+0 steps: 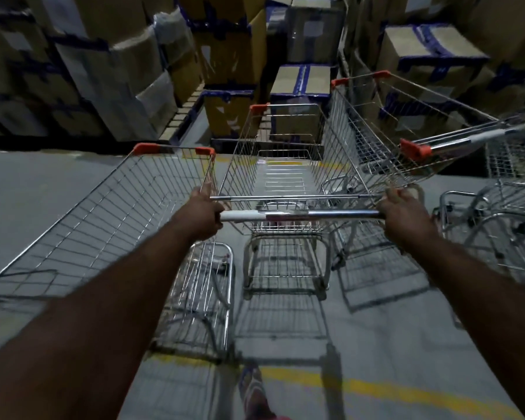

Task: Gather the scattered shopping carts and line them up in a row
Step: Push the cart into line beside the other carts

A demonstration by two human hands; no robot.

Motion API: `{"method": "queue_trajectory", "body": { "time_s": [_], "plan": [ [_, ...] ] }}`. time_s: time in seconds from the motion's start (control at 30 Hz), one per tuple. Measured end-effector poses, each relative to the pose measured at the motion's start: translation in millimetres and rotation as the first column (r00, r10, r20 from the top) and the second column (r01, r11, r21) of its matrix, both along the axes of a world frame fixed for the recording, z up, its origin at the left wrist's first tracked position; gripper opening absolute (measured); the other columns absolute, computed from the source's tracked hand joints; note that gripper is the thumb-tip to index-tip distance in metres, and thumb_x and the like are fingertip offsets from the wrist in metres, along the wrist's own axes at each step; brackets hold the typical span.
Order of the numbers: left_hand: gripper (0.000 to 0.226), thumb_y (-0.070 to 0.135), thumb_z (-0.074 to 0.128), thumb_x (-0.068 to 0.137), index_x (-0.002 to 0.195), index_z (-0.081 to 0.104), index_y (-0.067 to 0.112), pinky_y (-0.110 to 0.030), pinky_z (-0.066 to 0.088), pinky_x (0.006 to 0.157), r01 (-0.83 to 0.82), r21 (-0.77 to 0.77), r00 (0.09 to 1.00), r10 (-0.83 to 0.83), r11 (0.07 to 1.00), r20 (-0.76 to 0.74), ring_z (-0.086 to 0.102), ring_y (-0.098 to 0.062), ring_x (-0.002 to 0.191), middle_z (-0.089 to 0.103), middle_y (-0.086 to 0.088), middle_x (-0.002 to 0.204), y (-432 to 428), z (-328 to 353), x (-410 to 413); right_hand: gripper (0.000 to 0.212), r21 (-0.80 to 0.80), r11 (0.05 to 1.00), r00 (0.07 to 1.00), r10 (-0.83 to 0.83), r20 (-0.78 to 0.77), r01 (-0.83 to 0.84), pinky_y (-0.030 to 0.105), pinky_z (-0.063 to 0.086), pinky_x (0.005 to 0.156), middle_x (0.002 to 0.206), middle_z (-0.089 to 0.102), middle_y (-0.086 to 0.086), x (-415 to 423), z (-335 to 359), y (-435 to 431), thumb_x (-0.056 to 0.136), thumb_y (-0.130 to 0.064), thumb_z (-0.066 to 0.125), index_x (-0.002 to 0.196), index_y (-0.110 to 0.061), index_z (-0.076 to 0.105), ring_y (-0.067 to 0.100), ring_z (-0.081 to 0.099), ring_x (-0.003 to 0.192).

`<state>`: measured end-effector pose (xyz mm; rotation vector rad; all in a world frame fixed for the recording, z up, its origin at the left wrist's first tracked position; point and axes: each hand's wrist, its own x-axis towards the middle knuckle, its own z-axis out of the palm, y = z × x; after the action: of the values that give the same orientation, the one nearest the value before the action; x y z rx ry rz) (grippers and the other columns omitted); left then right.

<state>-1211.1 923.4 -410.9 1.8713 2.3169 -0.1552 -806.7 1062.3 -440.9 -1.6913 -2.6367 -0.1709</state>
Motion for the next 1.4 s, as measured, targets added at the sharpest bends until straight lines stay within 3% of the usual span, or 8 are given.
{"method": "queue_trajectory", "body": {
  "time_s": [0.17, 0.27, 0.33, 0.53, 0.63, 0.77, 1.1, 1.4],
  "plan": [
    [0.047, 0.023, 0.074, 0.089, 0.134, 0.063, 0.020, -0.038, 0.028, 0.117, -0.031, -0.039, 0.999, 0.030, 0.999, -0.042, 0.017, -0.035, 0.150, 0.013, -0.018, 0.165, -38.9, 3.8, 17.4, 0.031, -0.032, 0.999, 0.998, 0.042, -0.055, -0.044, 0.048, 0.047, 0.097, 0.138, 0.050, 0.029, 20.5, -2.0, -39.8, 0.081, 0.000, 0.061, 0.109, -0.007, 0.072, 0.045, 0.045, 0.124],
    [0.053, 0.015, 0.078, 0.083, 0.134, 0.062, 0.018, -0.034, 0.044, 0.102, -0.062, -0.039, 0.996, 0.065, 0.997, 0.058, 0.049, -0.029, 0.126, 0.017, -0.012, 0.165, -65.0, 7.2, 13.0, 0.029, -0.019, 0.998, 0.996, 0.051, -0.068, -0.053, 0.049, 0.046, 0.097, 0.138, 0.050, 0.034, 29.1, -3.6, -67.4, 0.080, 0.000, 0.061, 0.107, -0.005, 0.072, 0.048, 0.050, 0.118],
    [0.050, 0.013, 0.079, 0.083, 0.130, 0.064, 0.013, -0.033, 0.049, 0.095, -0.049, -0.023, 0.994, 0.051, 0.999, 0.101, 0.056, -0.026, 0.116, 0.013, -0.011, 0.165, -83.4, 3.5, 9.7, 0.025, 0.003, 0.998, 0.992, 0.066, -0.107, -0.066, 0.052, 0.048, 0.093, 0.132, 0.053, 0.034, 36.3, -3.6, -87.2, 0.077, 0.004, 0.063, 0.101, 0.000, 0.070, 0.049, 0.051, 0.114],
    [0.037, 0.015, 0.073, 0.088, 0.124, 0.066, 0.013, -0.038, 0.046, 0.106, 0.005, 0.018, 0.997, -0.007, 1.000, 0.075, 0.048, -0.035, 0.129, 0.008, -0.018, 0.163, -126.5, -8.0, 18.5, 0.029, 0.021, 0.999, 0.992, 0.030, -0.125, -0.027, 0.053, 0.045, 0.096, 0.128, 0.054, 0.034, 45.6, -0.9, -136.1, 0.078, 0.009, 0.060, 0.104, 0.005, 0.070, 0.049, 0.051, 0.115],
    [0.036, 0.018, 0.071, 0.089, 0.124, 0.064, 0.015, -0.039, 0.052, 0.099, 0.010, 0.010, 0.999, -0.010, 1.000, 0.052, 0.058, -0.029, 0.112, 0.016, -0.018, 0.159, -143.6, -9.3, 20.9, 0.036, -0.032, 0.999, 0.995, -0.041, -0.086, 0.039, 0.050, 0.041, 0.106, 0.146, 0.045, 0.030, 49.2, -4.5, -147.7, 0.079, 0.003, 0.061, 0.114, 0.000, 0.069, 0.047, 0.044, 0.129],
    [0.033, 0.018, 0.070, 0.088, 0.120, 0.063, 0.016, -0.041, 0.057, 0.085, 0.024, 0.024, 1.000, -0.024, 0.999, 0.001, 0.061, -0.025, 0.090, 0.032, -0.013, 0.143, -165.4, -12.4, 23.9, 0.031, -0.064, 0.994, 0.993, -0.096, -0.069, 0.091, 0.047, 0.047, 0.100, 0.139, 0.049, 0.030, 53.4, -5.5, -166.2, 0.073, 0.000, 0.070, 0.104, -0.003, 0.072, 0.047, 0.051, 0.118],
    [0.028, 0.012, 0.070, 0.087, 0.113, 0.062, 0.016, -0.038, 0.059, 0.068, 0.051, 0.094, 0.999, -0.050, 0.994, -0.008, 0.059, -0.019, 0.074, 0.020, -0.012, 0.155, -211.8, -16.9, 25.5, 0.041, -0.100, 0.978, 0.980, -0.191, -0.062, 0.184, 0.041, 0.045, 0.100, 0.150, 0.042, 0.022, 59.3, -5.6, -220.7, 0.070, 0.002, 0.063, 0.107, -0.012, 0.074, 0.048, 0.055, 0.112],
    [0.030, 0.018, 0.064, 0.090, 0.119, 0.059, 0.018, -0.038, 0.055, 0.076, 0.076, 0.108, 0.997, -0.073, 0.991, -0.028, 0.061, -0.026, 0.088, 0.050, -0.012, 0.126, -239.1, -10.7, 29.5, 0.035, -0.077, 0.972, 0.974, -0.225, -0.016, 0.223, 0.039, 0.041, 0.096, 0.153, 0.036, 0.017, 59.6, 0.0, -255.2, 0.076, 0.003, 0.062, 0.106, -0.012, 0.071, 0.047, 0.054, 0.111]
  ]
}}
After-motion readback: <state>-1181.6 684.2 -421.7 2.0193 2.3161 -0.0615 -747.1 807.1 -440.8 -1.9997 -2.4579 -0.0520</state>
